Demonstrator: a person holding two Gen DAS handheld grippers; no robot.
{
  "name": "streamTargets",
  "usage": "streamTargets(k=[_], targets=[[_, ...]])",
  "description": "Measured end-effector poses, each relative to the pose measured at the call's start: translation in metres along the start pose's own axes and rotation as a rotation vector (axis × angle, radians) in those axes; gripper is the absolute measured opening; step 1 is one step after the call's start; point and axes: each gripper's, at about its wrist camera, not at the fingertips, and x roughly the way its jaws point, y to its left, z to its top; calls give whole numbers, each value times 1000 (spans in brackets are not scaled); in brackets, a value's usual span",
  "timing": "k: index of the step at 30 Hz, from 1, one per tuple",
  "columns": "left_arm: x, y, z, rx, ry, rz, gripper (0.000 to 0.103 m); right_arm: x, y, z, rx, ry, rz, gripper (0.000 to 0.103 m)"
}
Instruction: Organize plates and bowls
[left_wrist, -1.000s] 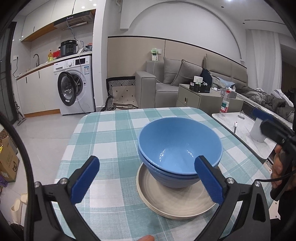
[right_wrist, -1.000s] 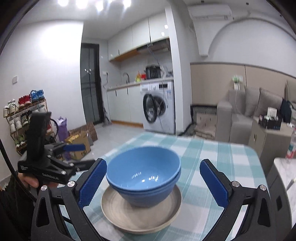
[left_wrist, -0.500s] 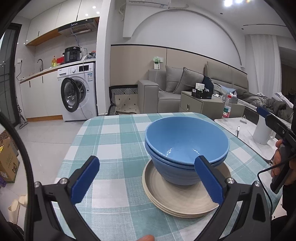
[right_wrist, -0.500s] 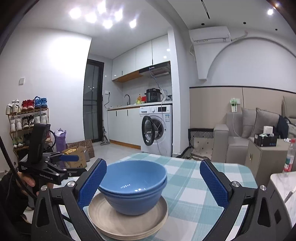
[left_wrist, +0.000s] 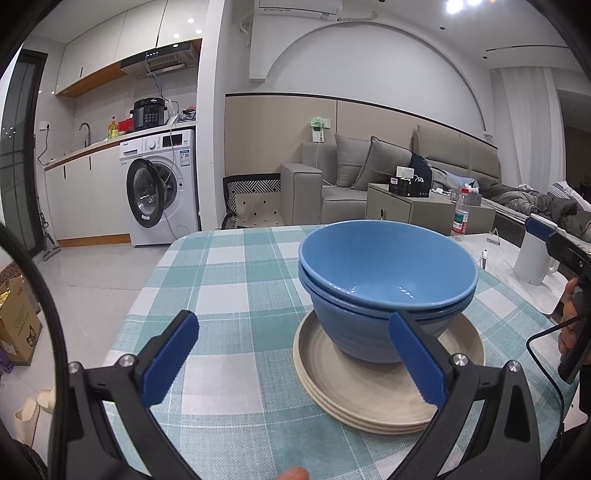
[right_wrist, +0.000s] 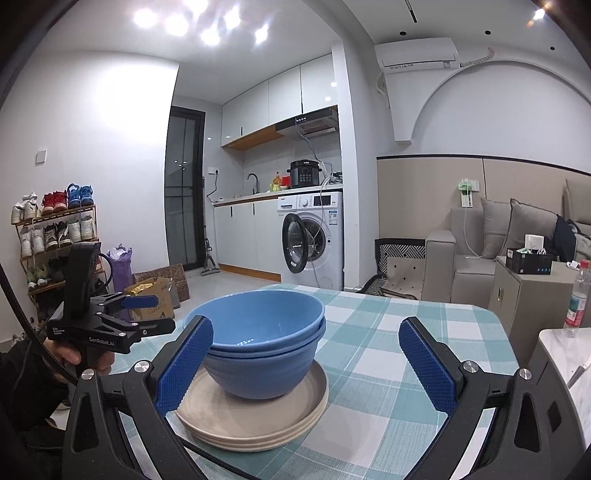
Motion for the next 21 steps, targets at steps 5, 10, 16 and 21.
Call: streamTargets(k=[5, 10, 16, 21], targets=[[1, -1, -5, 3, -4, 1, 103, 2, -1, -5, 4, 19, 3, 103], [3, -2, -10, 4, 7, -5, 103, 5, -5, -8, 20, 28, 13, 103], [4, -5, -12, 16, 1, -3, 103, 11, -5, -13, 27, 43, 22, 103], [5, -6, -14, 26, 0, -2, 103, 15, -5, -19, 25, 55, 25, 103]])
